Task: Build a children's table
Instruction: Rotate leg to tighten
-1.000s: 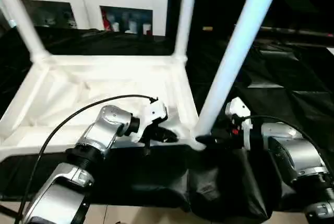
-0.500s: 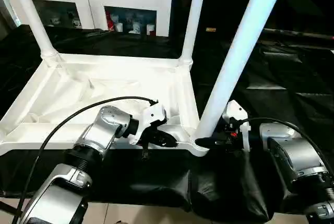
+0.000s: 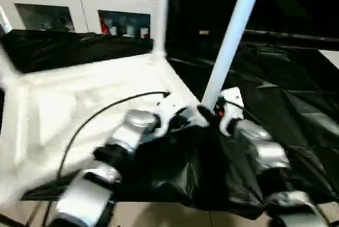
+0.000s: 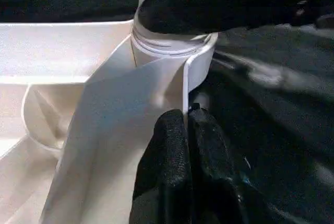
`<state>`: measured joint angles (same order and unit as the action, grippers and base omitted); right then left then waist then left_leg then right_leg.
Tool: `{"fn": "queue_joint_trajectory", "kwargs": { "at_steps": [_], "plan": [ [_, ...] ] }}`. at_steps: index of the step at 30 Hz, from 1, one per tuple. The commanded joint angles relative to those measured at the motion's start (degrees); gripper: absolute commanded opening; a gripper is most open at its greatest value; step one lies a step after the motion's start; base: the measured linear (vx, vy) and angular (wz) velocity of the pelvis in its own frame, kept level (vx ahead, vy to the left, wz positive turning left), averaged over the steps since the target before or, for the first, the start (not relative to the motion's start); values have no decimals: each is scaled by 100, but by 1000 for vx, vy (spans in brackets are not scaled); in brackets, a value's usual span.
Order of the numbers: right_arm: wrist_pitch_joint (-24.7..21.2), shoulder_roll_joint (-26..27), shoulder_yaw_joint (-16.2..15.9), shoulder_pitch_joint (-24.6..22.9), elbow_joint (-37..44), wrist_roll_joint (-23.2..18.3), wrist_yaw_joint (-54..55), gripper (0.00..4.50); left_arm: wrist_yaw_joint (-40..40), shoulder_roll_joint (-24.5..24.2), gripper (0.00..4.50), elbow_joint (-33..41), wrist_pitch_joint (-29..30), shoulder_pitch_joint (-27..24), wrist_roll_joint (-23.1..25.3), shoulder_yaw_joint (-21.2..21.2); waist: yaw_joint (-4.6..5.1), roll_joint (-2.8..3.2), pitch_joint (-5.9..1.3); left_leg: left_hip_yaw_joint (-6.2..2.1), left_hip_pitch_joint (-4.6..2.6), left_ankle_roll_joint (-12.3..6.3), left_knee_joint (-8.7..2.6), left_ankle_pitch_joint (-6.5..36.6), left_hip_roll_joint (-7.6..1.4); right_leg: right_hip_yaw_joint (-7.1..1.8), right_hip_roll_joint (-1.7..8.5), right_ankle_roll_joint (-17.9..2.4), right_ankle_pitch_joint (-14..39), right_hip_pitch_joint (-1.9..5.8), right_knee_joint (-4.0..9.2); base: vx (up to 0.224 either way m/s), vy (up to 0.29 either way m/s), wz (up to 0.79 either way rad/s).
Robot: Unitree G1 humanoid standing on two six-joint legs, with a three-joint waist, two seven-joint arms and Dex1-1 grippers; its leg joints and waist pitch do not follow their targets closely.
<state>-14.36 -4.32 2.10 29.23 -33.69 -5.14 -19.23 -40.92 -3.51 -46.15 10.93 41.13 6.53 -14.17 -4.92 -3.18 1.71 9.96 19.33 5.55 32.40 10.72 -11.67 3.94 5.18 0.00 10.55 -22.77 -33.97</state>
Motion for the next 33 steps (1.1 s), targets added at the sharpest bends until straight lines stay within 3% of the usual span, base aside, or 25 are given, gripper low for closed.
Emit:
{"fn": "queue_joint_trajectory", "kwargs": {
  "at_steps": [1,3,5,11,14,16,17,19,21,23,27,31,33],
  "plan": [
    [-181,365,-341,-135,-393,21,-99,197,25,373,0,-8,-65,73,-39,-127,3,33,-206,-58,12,2,-448,1993,-111,-214,312,-576,2624,150,578,0,0,0],
    [-97,503,-487,-114,-352,40,-285,197,-40,462,0,31,-72,36,15,-241,-7,22,-208,-53,31,-46,-456,1912,-117,-220,306,-552,2504,163,570,0,0,0],
    [-12,584,-565,-59,-409,75,-414,252,20,488,0,-66,-129,64,80,-297,-9,29,-208,-52,38,-63,-462,1865,-120,-225,306,-573,2441,170,559,0,0,0],
    [48,287,-791,-87,-316,151,-910,310,-95,262,0,-162,-251,117,156,-327,-13,26,-203,-53,37,-76,-471,1945,-126,-225,309,-596,2447,175,563,0,0,0],
    [-15,-154,-965,-224,46,71,-1801,310,-951,-68,0,-8,-370,25,149,-504,-35,21,-214,-60,62,-168,-474,1841,-127,-231,321,-562,2377,211,561,0,0,0],
    [-80,-590,-1113,-339,348,12,-2505,310,-1577,-331,0,142,-491,-76,118,-614,-53,27,-231,-59,79,-221,-469,1616,-142,-237,318,-624,2032,250,521,0,0,0],
    [-89,-650,-1131,-354,388,4,-2591,310,-1652,-363,0,162,-487,-87,108,-624,-44,23,-231,-36,70,-264,-447,1512,-151,-251,305,-764,1673,235,480,0,0,0],
    [-85,-950,-1222,-455,620,-53,-3067,310,-2073,-511,0,279,-608,-157,10,-663,-48,34,-264,-31,78,-264,-421,1218,-153,-238,298,-1005,1081,276,404,0,0,0],
    [-65,-1256,-1331,-569,875,-115,-3580,310,-2567,-699,0,482,-601,-248,-123,-714,-62,39,-268,1,67,-389,-378,910,-146,-240,280,-1287,344,291,328,0,0,0],
    [-65,-1502,-1421,-661,1087,-179,-4024,310,-3025,-861,0,681,-577,-328,-280,-748,-65,32,-266,6,70,-483,-365,840,-152,-240,288,-1409,128,312,297,0,0,0],
    [-212,-1841,-1583,-774,1390,-275,-4667,310,-3476,-1071,0,780,-502,-347,-339,-771,-138,50,-244,24,43,-477,-373,935,-189,-228,285,-1499,286,306,299,0,0,0],
    [-209,-1887,-1628,-771,1416,-260,-4795,310,-3670,-1185,0,848,-431,-366,-337,-795,-169,49,-227,19,27,-292,-402,1232,-192,-240,318,-1310,1004,288,363,0,0,0],
    [-260,-1862,-1652,-777,1461,-312,-4844,310,-3674,-1213,0,885,-414,-381,-350,-768,-168,46,-234,9,28,-232,-405,1216,-183,-246,319,-1248,1092,290,366,0,0,0]
  ]
}}
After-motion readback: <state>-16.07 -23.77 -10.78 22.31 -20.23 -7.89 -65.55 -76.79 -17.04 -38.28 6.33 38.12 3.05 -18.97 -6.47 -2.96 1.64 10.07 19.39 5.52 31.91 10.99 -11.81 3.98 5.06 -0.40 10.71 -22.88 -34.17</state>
